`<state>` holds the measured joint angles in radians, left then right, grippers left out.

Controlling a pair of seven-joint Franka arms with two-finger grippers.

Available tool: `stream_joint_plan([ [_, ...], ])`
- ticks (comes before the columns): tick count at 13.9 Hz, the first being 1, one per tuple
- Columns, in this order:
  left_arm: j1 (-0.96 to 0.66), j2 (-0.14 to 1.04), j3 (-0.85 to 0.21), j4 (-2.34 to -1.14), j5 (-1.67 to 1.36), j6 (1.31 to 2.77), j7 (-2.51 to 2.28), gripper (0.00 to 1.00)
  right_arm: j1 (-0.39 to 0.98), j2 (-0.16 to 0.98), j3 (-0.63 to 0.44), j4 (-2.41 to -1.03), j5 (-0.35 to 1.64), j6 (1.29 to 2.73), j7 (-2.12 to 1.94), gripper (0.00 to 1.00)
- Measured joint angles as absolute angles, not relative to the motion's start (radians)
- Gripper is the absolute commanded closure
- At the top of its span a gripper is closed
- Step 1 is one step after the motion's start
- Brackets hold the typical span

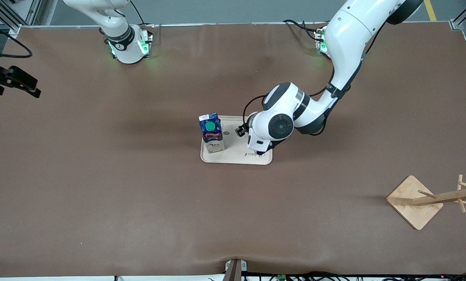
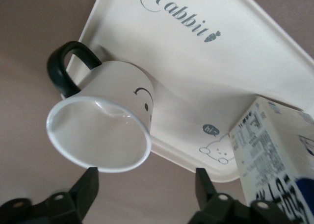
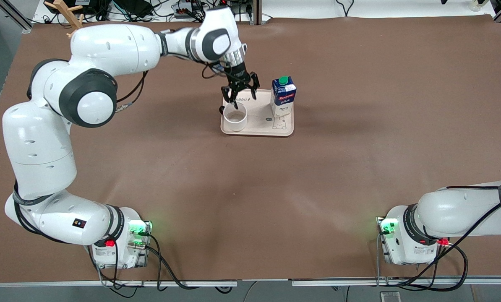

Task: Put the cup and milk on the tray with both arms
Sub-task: 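Lower the mug onto the tray with the left gripper while the right gripper withdraws, then open the left gripper and raise it away from the mug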

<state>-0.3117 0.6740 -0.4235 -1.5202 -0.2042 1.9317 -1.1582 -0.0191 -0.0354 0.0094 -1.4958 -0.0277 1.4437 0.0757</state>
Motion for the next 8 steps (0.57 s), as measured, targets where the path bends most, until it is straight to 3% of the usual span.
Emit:
stream_joint_plan([
  [4, -0.259, 0.628, -0.414, -1.402, -0.123, 1.791, -1.158, 0.00, -0.088, -0.022, 0.001, -1.514, -0.019, 1.469, 0.028, 0.00],
  [8, -0.166, 0.536, -0.413, -1.376, 0.053, 1.754, -1.139, 0.00, -0.093, -0.024, 0.001, -1.566, -0.020, 1.486, 0.027, 0.00],
])
